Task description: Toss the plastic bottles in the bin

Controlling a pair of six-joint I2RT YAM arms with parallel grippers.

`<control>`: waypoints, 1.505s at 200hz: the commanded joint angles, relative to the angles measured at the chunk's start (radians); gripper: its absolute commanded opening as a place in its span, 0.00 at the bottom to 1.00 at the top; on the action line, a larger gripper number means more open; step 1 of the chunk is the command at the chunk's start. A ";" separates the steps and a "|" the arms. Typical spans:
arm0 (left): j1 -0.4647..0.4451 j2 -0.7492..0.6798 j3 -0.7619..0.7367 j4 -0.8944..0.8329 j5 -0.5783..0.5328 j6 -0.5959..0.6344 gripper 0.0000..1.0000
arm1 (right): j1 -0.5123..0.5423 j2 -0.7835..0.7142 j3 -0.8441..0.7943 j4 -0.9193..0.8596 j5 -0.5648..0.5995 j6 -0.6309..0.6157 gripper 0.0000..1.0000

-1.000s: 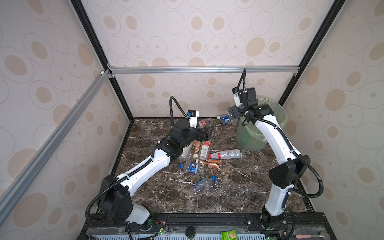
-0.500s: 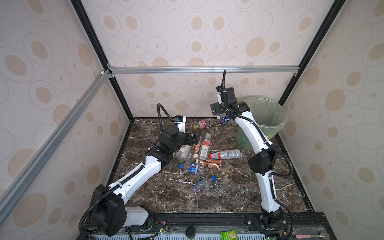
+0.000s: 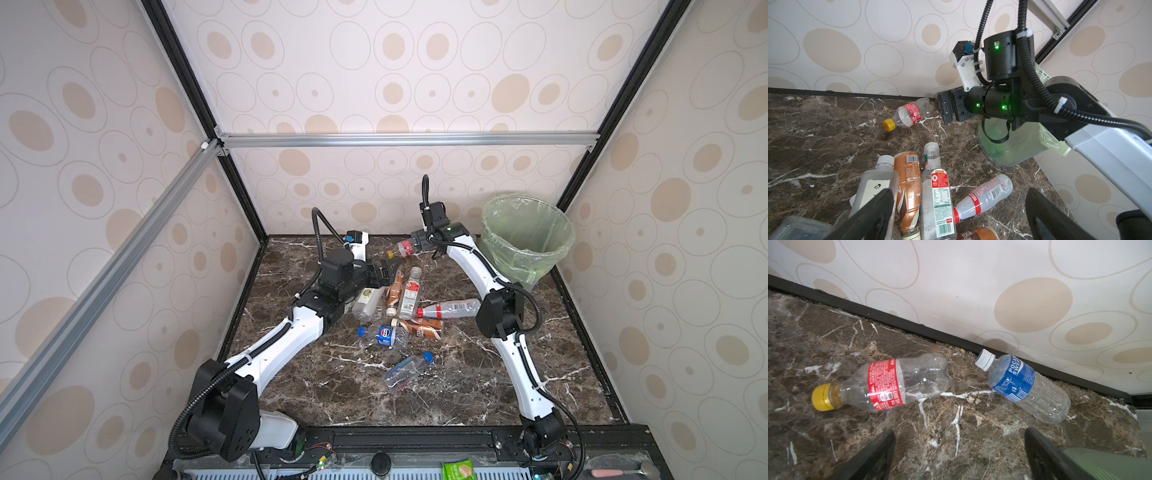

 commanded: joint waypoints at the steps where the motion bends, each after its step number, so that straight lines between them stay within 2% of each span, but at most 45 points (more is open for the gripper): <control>1: 0.014 0.015 0.022 0.009 0.014 -0.005 0.99 | -0.048 0.032 0.040 0.039 0.001 0.032 1.00; 128: 0.050 0.065 0.037 0.010 0.055 -0.021 0.99 | -0.118 0.126 0.050 0.126 0.006 0.024 0.99; 301: 0.058 0.104 0.048 0.013 0.104 -0.035 0.99 | -0.183 0.219 0.104 0.131 -0.039 0.014 1.00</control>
